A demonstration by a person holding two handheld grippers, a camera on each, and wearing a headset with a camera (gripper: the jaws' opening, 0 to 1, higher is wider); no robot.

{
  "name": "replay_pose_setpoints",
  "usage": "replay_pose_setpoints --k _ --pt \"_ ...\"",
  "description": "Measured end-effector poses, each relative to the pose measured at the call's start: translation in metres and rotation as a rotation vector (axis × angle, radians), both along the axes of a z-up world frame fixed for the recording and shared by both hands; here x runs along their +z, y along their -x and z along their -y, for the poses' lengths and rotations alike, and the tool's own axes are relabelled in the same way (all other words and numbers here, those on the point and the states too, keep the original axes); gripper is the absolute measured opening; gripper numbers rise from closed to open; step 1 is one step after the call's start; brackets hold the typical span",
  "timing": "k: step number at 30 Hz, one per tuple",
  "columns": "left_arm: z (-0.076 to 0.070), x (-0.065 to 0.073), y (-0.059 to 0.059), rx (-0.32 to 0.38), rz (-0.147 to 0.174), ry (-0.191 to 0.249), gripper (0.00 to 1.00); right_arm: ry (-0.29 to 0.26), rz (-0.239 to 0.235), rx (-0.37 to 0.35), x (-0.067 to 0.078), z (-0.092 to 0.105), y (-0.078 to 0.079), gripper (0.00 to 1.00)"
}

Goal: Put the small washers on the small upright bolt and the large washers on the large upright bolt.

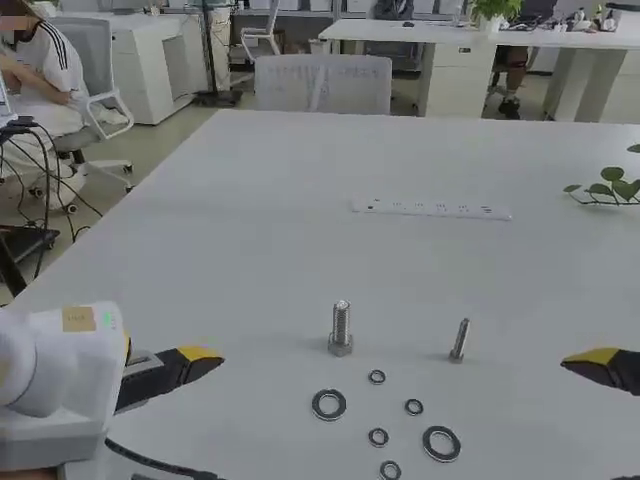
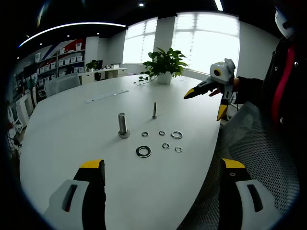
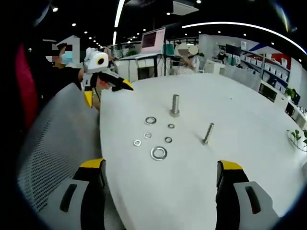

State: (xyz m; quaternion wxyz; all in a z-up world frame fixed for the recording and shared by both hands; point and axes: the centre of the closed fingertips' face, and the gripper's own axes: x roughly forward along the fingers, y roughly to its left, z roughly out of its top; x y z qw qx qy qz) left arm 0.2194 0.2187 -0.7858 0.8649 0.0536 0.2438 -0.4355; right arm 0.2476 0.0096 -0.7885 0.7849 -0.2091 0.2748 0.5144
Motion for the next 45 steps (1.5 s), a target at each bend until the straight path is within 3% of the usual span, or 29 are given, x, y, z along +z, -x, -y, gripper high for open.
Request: replay_pose_setpoints --k 45 --pt "0.0006 -0.0009 0.0016 0.001 -0.006 0.003 1.0 0.055 -0.007 0.018 0.0017 0.0075 0.0038 0.88"
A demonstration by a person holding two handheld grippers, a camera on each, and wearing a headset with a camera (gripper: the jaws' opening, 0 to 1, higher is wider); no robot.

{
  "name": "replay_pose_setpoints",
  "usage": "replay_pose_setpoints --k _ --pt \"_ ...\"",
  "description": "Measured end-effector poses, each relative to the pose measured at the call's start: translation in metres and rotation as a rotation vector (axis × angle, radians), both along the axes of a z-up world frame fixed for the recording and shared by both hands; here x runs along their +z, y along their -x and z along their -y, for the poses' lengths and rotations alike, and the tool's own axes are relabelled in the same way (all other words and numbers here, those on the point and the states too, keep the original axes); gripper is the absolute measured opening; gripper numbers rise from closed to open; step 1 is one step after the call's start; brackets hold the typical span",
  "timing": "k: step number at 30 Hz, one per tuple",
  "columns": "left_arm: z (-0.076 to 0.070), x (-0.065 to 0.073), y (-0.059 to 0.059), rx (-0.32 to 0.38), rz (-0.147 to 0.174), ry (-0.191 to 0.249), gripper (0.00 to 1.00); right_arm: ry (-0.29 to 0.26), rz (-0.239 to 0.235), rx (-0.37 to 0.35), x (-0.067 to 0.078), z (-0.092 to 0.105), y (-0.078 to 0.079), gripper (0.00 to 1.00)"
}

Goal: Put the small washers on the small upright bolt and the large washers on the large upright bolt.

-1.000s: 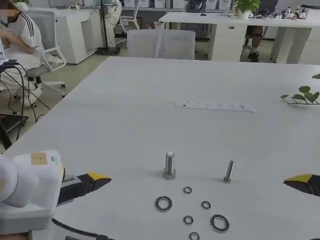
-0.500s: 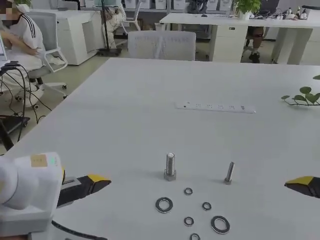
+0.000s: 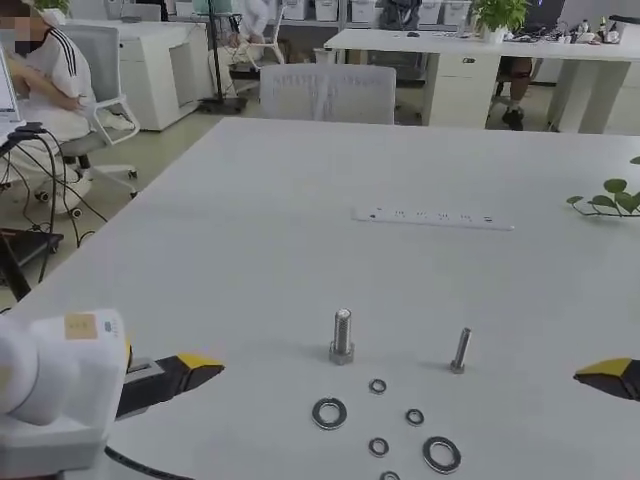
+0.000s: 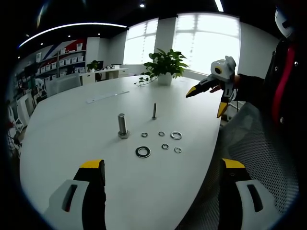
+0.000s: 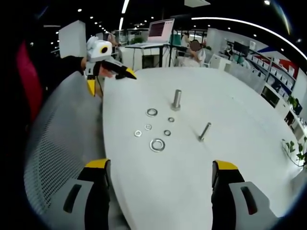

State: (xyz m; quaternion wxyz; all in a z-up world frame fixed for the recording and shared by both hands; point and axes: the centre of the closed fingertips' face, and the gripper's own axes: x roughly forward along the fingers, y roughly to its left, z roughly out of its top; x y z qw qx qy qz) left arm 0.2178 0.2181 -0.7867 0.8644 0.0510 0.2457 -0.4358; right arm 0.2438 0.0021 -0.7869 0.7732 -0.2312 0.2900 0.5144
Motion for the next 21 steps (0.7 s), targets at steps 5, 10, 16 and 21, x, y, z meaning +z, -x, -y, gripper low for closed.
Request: replay_pose_setpoints --k 5,10,16,21 --pt "0.0018 -0.0016 0.0 -0.003 -0.001 0.005 1.0 0.014 -0.006 0.008 -0.0014 0.0001 0.0012 0.88" --pt "0.0015 -0.0014 -0.0014 -0.002 0.003 0.008 1.0 0.026 -0.008 0.012 -0.0024 0.0011 0.0012 0.87" --pt "0.0044 -0.0005 -0.0018 -0.005 0.007 0.017 1.0 0.038 -0.009 0.017 -0.002 0.0014 0.0016 0.87" --pt "0.0062 -0.0014 -0.0007 -0.007 0.008 0.02 1.0 0.048 -0.009 0.021 -0.0019 0.0022 0.0025 0.86"
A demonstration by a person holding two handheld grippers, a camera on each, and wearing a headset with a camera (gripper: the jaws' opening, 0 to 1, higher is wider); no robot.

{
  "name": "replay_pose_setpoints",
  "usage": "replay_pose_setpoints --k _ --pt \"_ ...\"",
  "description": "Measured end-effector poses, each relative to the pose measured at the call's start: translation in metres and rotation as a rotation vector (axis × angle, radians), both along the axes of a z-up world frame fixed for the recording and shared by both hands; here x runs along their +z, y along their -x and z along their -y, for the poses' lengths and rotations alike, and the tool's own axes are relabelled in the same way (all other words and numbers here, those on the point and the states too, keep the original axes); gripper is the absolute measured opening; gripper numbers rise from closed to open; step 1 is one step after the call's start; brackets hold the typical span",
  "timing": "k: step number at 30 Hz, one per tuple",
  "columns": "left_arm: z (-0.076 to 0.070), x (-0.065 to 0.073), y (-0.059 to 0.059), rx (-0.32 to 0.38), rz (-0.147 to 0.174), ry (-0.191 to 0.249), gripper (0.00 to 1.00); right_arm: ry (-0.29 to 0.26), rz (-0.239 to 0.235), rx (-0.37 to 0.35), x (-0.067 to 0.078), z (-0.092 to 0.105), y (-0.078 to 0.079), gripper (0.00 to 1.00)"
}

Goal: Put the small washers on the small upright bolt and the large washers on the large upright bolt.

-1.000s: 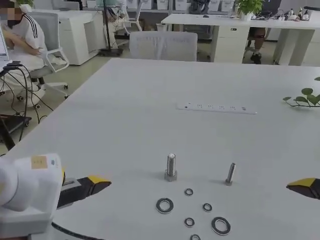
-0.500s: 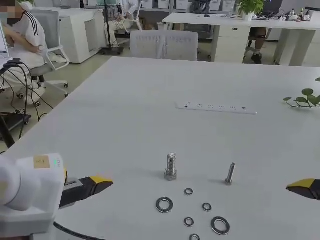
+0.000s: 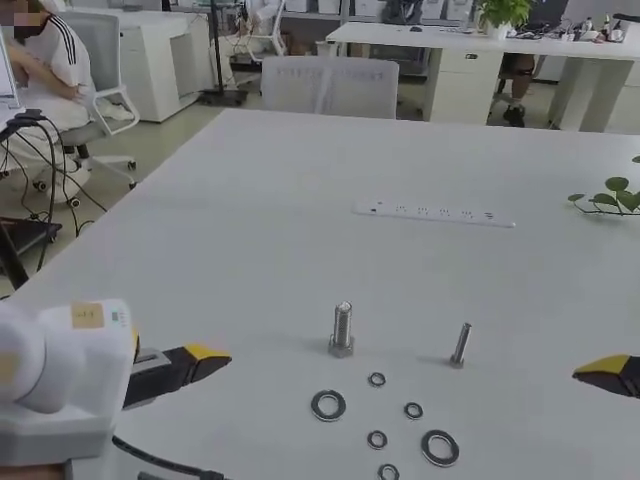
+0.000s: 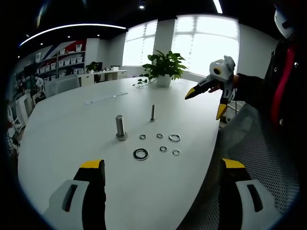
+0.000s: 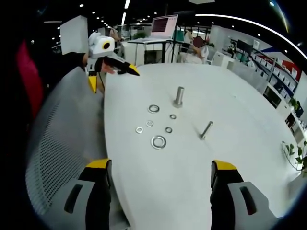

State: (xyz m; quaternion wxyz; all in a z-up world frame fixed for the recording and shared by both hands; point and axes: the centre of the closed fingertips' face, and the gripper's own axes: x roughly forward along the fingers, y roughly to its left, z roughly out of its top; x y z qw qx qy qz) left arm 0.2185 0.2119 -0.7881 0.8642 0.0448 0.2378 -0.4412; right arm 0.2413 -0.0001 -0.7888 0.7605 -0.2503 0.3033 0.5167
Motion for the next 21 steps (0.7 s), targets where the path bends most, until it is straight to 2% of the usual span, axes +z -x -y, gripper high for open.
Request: replay_pose_setpoints --k 21 --pt "0.003 0.003 0.002 0.007 0.012 0.016 1.0 0.099 0.003 0.096 0.011 -0.007 -0.003 0.82"
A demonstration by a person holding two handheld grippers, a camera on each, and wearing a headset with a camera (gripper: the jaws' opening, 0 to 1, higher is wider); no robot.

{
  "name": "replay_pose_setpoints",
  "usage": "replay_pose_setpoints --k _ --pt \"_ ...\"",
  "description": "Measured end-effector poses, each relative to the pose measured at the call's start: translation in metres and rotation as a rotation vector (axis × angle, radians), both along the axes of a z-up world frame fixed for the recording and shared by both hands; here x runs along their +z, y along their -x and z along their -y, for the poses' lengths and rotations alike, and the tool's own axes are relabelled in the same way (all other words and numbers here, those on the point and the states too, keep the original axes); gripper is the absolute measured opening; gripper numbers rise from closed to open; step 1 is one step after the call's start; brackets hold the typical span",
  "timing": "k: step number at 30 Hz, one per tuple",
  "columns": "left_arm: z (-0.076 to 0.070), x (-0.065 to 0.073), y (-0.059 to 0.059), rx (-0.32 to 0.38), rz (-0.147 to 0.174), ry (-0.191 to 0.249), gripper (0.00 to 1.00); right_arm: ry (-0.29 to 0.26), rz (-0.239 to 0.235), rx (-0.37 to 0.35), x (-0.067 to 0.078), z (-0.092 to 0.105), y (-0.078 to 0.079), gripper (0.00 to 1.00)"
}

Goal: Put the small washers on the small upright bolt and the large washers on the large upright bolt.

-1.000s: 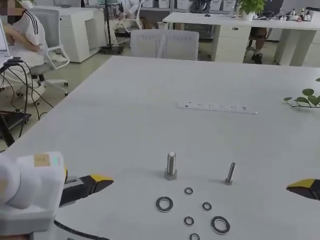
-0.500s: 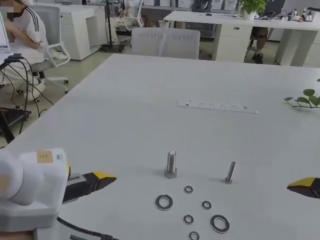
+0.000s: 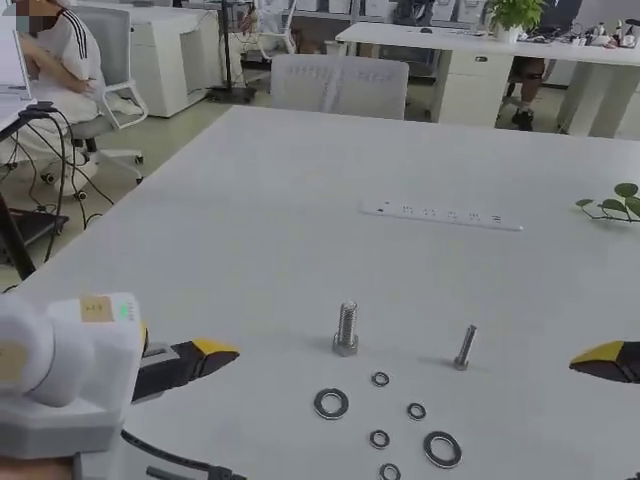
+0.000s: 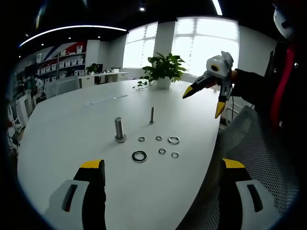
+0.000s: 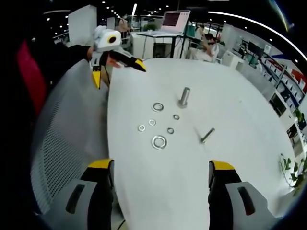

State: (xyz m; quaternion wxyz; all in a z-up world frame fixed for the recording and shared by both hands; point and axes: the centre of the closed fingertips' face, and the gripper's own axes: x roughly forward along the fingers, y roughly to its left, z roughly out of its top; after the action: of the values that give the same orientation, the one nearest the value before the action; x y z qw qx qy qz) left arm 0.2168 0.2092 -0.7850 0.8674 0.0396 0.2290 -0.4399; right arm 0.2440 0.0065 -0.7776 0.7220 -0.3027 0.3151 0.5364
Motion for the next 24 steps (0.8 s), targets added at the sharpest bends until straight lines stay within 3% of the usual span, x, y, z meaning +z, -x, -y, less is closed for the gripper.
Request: replay_pose_setpoints --k 13,24 --pt "0.002 0.0 0.003 0.002 0.002 -0.009 1.0 0.102 0.0 0.136 0.003 -0.019 -0.009 0.78" --pt "0.002 0.0 0.003 0.011 0.001 -0.01 1.0 0.186 -0.011 0.243 -0.003 -0.039 -0.016 0.73"
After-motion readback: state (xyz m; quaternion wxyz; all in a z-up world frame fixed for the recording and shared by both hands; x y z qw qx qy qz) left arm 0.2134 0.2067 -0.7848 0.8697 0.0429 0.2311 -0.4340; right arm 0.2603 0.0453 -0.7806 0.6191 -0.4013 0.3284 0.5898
